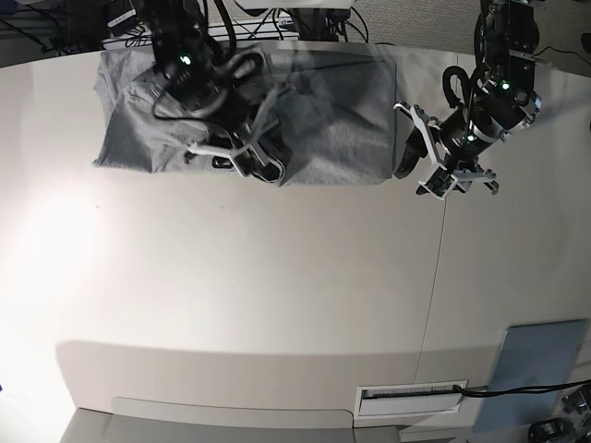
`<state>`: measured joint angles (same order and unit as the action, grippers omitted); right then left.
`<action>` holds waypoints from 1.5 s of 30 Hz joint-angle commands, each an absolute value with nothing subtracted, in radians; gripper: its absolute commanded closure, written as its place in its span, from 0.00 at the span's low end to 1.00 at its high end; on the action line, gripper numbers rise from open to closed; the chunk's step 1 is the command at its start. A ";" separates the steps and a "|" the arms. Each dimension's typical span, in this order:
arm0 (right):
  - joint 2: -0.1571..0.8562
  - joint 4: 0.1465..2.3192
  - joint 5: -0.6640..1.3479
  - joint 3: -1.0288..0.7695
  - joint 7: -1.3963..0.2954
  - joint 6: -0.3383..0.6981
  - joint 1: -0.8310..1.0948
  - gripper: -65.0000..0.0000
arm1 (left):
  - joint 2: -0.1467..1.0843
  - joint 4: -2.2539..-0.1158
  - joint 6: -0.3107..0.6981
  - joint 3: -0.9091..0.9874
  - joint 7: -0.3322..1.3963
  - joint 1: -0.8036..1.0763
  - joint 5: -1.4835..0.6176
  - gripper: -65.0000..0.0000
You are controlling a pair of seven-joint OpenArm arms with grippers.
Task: Fold the T-shirt properly
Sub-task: 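Fold the strip's middle over with the right gripper toward the left gripper, then press the folded bundle flat with the right gripper and release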
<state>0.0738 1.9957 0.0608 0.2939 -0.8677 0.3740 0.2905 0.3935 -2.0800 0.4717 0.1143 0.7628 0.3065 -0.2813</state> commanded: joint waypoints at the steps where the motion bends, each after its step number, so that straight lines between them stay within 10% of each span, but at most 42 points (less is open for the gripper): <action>1: 0.062 1.990 0.025 0.293 -0.879 0.338 0.262 0.67 | 0.402 -2.096 0.469 0.121 0.744 0.302 -0.292 0.64; 6: 0.058 1.962 -0.171 0.257 -1.044 0.126 0.202 0.67 | 0.402 -2.096 0.469 0.121 0.757 0.302 -0.292 0.64; 14: 0.059 1.994 -0.188 0.122 -1.128 0.117 0.217 0.67 | 0.402 -2.096 0.469 0.121 0.764 0.303 -0.292 0.64; 28: 0.277 2.254 0.191 -0.343 -1.125 0.274 0.511 0.66 | 0.402 -2.096 0.469 0.121 0.720 0.358 -0.292 0.64; 31: 0.329 2.253 0.249 -0.411 -1.126 0.284 0.551 0.54 | 0.402 -2.096 0.469 0.121 0.693 0.372 -0.292 0.64; 45: 0.349 1.931 0.531 -0.442 -1.168 0.437 0.469 0.44 | 0.402 -2.096 0.469 0.121 0.696 0.374 -0.292 0.64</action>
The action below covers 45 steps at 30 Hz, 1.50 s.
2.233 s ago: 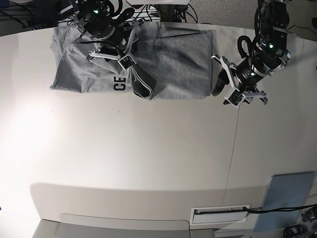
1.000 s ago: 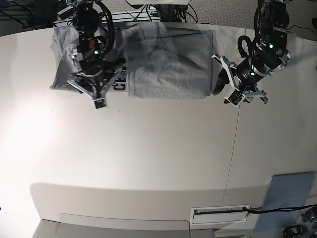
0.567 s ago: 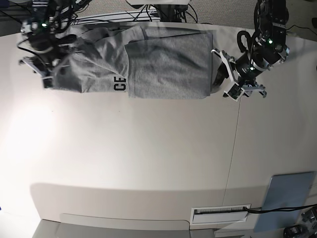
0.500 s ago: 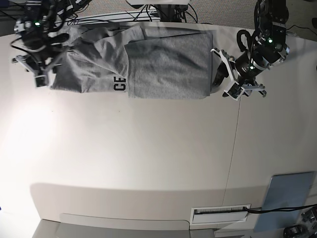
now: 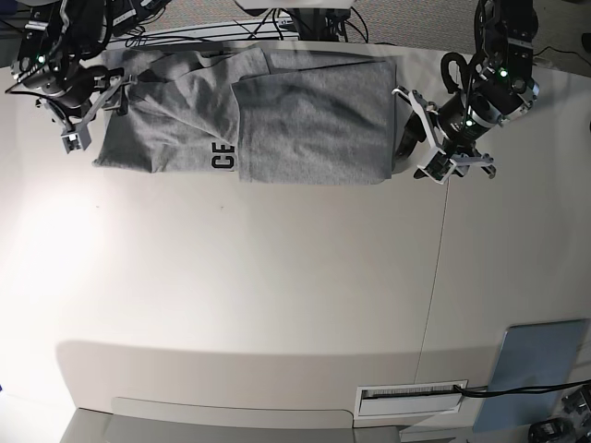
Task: Fold the T-shirt properly
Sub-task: 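Press the folded bundle flat with the right gripper and release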
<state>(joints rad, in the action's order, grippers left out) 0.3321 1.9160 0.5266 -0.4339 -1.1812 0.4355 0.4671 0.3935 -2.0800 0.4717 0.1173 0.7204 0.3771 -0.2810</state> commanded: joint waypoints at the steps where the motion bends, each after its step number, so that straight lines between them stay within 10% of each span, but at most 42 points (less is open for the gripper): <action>1: 0.349 1.916 0.531 -0.442 -1.186 0.436 0.455 0.44 | 0.402 -2.096 0.469 0.121 0.698 0.374 -0.292 0.64; 45: 0.344 1.602 0.912 -0.423 -1.249 0.611 0.413 0.51 | 0.402 -2.096 0.443 0.121 0.699 0.383 -0.292 0.64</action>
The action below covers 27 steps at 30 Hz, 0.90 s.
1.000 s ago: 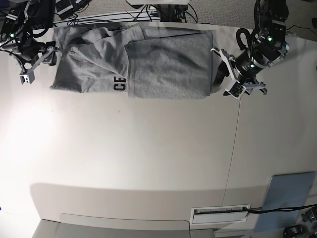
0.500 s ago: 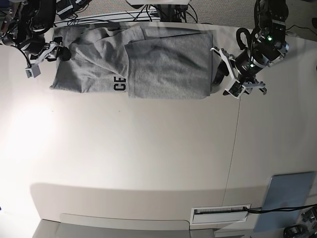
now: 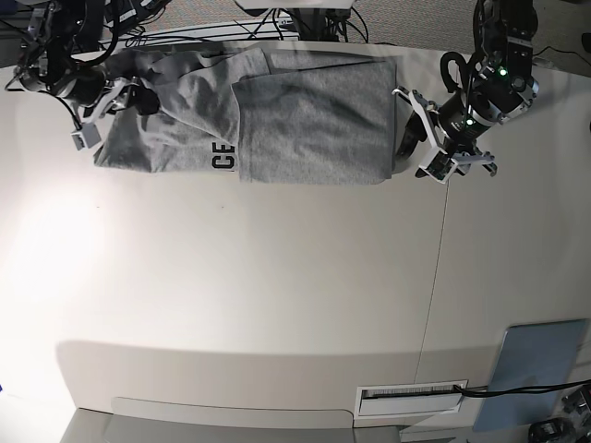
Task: Fold the T-shirt properly
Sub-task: 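Press the folded bundle flat with the right gripper and release, then grasp the edge of the folded bundle with the right gripper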
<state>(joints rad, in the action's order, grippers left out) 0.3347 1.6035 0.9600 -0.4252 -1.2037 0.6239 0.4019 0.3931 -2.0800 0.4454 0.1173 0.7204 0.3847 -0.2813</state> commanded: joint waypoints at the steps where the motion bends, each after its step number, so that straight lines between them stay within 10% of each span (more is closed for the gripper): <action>1: 0.344 1.602 0.912 -0.419 -1.232 0.609 0.413 0.57 | 0.402 -2.096 0.443 0.121 0.699 0.383 -0.292 0.64; 7: 0.344 1.602 0.896 -0.453 -1.200 0.609 0.413 1.00 | 0.402 -2.096 0.443 0.121 0.699 0.383 -0.291 0.64; 18: 0.344 1.785 0.898 -0.797 -1.223 0.609 0.414 1.00 | 0.402 -2.088 0.447 0.121 0.698 0.383 -0.376 0.64; 27: 0.186 2.294 0.920 -0.723 -1.338 0.517 0.448 1.00 | 0.387 -1.904 0.527 0.121 0.679 0.382 -0.548 0.64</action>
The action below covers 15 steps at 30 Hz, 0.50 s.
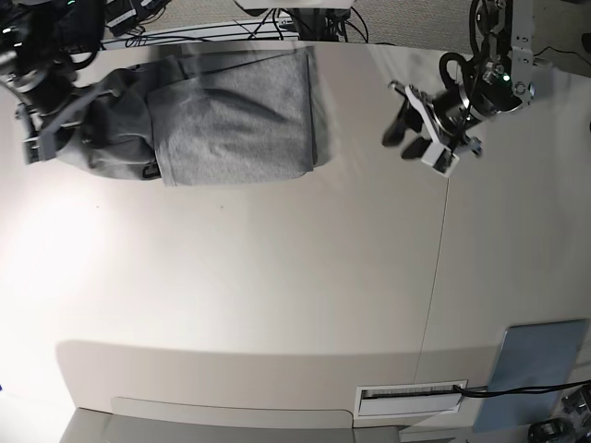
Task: Fold the T-shirt properly
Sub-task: 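Grasp the edge of the folded bundle with the right gripper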
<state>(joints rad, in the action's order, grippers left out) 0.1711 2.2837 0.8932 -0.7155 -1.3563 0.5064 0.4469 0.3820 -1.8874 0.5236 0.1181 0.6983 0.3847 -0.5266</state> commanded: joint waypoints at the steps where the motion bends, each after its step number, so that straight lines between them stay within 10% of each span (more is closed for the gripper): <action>1: 0.160 2.344 0.908 -0.688 -1.323 0.509 0.461 1.00 | 0.382 -1.877 0.548 0.121 0.679 0.382 -0.563 0.64; 15: 0.025 2.356 0.292 0.119 -1.067 0.335 0.490 1.00 | 0.291 -1.727 0.656 0.120 0.695 0.385 -0.603 0.64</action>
